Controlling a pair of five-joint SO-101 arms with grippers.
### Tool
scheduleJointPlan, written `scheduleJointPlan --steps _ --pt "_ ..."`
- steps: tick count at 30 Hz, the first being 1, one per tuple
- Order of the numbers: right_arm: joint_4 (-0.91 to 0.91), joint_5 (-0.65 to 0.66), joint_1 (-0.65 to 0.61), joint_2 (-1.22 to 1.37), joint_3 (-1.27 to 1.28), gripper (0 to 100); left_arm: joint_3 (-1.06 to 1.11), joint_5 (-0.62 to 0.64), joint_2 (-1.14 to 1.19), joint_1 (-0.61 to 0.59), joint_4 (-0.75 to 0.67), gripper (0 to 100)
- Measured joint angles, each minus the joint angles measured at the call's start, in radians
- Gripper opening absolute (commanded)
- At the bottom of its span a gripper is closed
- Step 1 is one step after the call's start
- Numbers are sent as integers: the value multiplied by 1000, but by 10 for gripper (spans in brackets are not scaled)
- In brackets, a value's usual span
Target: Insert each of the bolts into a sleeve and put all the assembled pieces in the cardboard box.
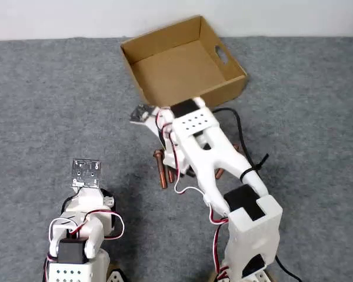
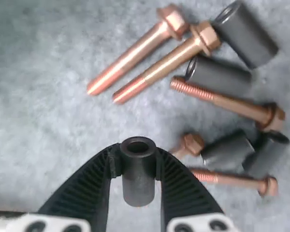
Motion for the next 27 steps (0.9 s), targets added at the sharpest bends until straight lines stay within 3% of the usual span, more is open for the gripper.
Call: scheduleJointPlan --steps 9,16,27 --pt "155 -155 75 -250 -61 9 0 0 0 0 0 5" --pt "157 -397 167 -497 41 9 0 0 0 0 0 5" --pt "157 -671 450 -802 302 9 0 0 0 0 0 5"
